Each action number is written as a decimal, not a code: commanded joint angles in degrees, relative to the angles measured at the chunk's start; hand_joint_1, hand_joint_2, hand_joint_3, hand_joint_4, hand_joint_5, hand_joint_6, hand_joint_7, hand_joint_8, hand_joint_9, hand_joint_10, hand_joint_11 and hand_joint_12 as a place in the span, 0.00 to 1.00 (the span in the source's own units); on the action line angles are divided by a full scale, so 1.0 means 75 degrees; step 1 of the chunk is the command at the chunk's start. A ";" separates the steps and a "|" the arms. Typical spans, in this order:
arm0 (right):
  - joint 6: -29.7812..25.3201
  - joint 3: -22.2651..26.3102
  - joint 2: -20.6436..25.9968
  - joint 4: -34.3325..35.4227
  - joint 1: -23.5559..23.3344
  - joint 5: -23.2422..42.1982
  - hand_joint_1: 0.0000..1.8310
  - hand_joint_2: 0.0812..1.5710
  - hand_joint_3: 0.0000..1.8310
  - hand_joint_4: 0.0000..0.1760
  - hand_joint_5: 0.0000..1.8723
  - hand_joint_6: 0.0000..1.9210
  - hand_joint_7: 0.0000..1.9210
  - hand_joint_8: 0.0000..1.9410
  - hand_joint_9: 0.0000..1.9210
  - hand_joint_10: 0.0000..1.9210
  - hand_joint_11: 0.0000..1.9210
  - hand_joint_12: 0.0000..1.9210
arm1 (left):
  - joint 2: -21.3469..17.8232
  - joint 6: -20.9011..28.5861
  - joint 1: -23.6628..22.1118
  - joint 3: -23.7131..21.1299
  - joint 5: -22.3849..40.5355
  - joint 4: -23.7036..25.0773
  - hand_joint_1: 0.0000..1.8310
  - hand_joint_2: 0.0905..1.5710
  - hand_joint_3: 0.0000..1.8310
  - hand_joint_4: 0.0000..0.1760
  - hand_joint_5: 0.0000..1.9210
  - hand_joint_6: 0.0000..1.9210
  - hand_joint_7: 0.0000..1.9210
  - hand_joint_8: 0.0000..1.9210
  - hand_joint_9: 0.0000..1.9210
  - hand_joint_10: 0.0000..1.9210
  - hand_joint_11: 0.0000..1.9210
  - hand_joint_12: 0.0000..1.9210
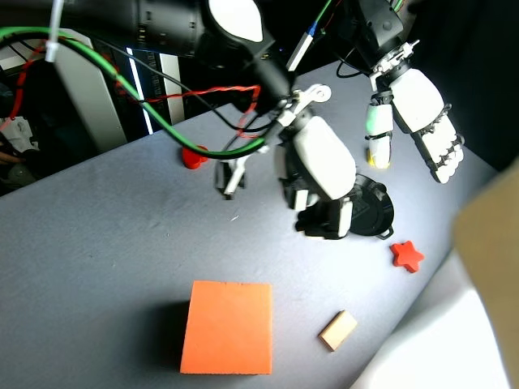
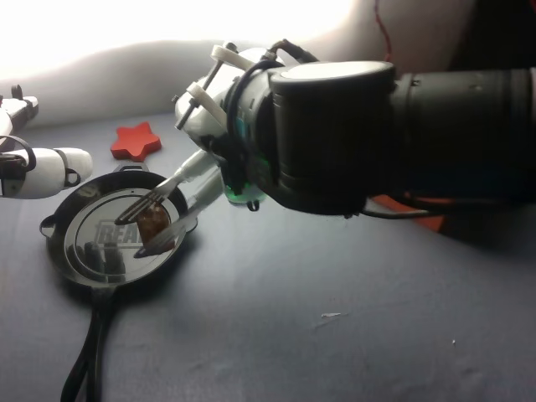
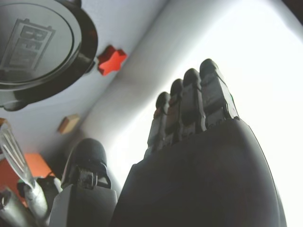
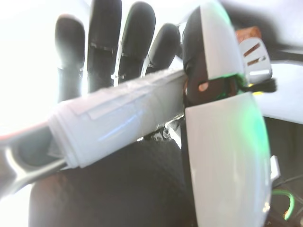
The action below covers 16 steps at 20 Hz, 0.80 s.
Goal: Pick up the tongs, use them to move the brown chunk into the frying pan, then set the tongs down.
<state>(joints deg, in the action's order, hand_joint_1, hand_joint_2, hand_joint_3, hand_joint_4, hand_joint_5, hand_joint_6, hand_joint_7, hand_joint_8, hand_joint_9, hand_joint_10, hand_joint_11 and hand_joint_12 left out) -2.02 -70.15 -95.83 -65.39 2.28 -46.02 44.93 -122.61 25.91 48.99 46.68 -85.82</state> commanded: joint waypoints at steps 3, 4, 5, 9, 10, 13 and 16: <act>-0.0046 -0.0478 -0.0265 -0.0606 -0.0047 0.0584 0.67 0.69 0.00 0.06 0.51 0.56 0.56 0.43 0.55 0.33 0.34 0.77 | -0.0098 -0.0014 -0.0006 0.0061 0.0406 0.0534 0.00 0.80 0.00 0.13 0.01 0.00 0.01 0.00 0.02 0.00 0.01 0.01; -0.0202 -0.0648 -0.0391 -0.0831 0.0012 0.0752 0.67 0.69 0.00 0.08 0.51 0.55 0.56 0.43 0.55 0.33 0.33 0.77 | -0.0097 -0.0015 -0.0004 0.0061 0.0406 0.0534 0.00 0.81 0.00 0.11 0.01 0.01 0.01 0.00 0.02 0.01 0.01 0.01; -0.0358 -0.0774 -0.0487 -0.1097 0.0056 0.0900 0.67 0.69 0.00 0.08 0.51 0.55 0.56 0.43 0.55 0.33 0.33 0.77 | -0.0097 -0.0015 -0.0003 0.0061 0.0406 0.0534 0.00 0.81 0.00 0.10 0.02 0.01 0.02 0.01 0.02 0.00 0.01 0.01; -0.0520 -0.1278 -0.0874 -0.1278 0.0198 0.1101 0.66 0.70 0.00 0.07 0.49 0.59 0.53 0.47 0.55 0.33 0.34 0.76 | -0.0093 -0.0024 0.0000 0.0067 0.0404 0.0536 0.00 0.80 0.00 0.15 0.00 0.00 0.01 0.00 0.01 0.00 0.00 0.00; -0.0538 -0.1392 -0.0954 -0.1278 0.0236 0.1103 0.66 0.70 0.00 0.06 0.49 0.59 0.52 0.48 0.54 0.33 0.34 0.76 | -0.0093 -0.0029 0.0000 0.0068 0.0397 0.0537 0.00 0.80 0.00 0.12 0.00 0.00 0.01 0.00 0.01 0.00 0.00 0.00; -0.0556 -0.1539 -0.1052 -0.1278 0.0313 0.1114 0.65 0.72 0.00 0.03 0.46 0.64 0.49 0.52 0.52 0.33 0.30 0.76 | -0.0093 -0.0031 0.0006 0.0069 0.0375 0.0559 0.00 0.80 0.00 0.06 0.01 0.00 0.01 0.00 0.01 0.00 0.00 0.00; -0.0574 -0.1536 -0.1051 -0.1278 0.0356 0.1089 0.62 0.74 0.00 0.00 0.45 0.62 0.51 0.30 0.50 0.29 0.25 0.76 | -0.0093 -0.0031 0.0003 0.0070 0.0389 0.0560 0.00 0.80 0.00 0.08 0.01 0.00 0.01 0.00 0.01 0.00 0.00 0.00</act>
<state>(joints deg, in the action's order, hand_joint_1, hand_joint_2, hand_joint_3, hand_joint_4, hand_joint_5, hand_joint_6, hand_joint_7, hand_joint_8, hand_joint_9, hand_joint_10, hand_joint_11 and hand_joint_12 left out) -6.20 -81.58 -103.88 -71.18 5.43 -38.70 44.88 -122.74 26.24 49.10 45.89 -85.30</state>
